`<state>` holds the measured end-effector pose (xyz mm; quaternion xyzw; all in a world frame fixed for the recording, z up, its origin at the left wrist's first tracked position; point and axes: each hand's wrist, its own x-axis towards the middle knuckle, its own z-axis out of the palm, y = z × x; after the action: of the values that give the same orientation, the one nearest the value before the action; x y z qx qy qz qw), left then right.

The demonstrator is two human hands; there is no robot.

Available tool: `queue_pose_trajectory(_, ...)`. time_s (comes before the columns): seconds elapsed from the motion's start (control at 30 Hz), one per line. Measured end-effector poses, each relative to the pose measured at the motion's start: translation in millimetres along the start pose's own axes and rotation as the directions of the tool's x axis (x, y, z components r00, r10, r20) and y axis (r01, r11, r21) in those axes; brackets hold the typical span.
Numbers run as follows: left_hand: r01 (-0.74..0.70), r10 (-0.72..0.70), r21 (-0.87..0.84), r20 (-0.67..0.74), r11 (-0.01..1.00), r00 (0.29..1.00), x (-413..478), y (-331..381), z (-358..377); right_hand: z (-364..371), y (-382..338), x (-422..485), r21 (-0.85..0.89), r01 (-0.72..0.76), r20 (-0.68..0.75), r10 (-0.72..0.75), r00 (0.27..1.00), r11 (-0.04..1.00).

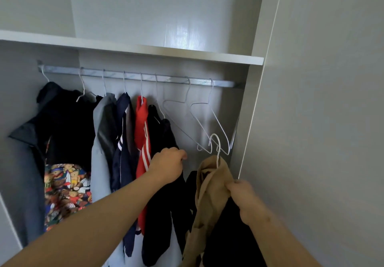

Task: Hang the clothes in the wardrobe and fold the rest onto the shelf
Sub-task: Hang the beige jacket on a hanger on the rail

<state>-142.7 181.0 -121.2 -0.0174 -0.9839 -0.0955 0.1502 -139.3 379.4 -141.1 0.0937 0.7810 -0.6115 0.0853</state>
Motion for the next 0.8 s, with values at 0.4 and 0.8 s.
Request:
queue_pose_trajectory(0.4, -0.105, 0.038, 0.461, 0.152, 0.881, 0.988, 99, -74, 0, 60, -62, 63, 0.064, 0.024, 0.065, -0.028, 0.997, 0.998)
queue_pose_trajectory(0.8, 0.046, -0.045, 0.002, -0.095, 0.999, 0.994, 179, -162, -35, 134, -156, 120, 0.047, 0.108, -0.066, -0.105, 0.992, 0.993)
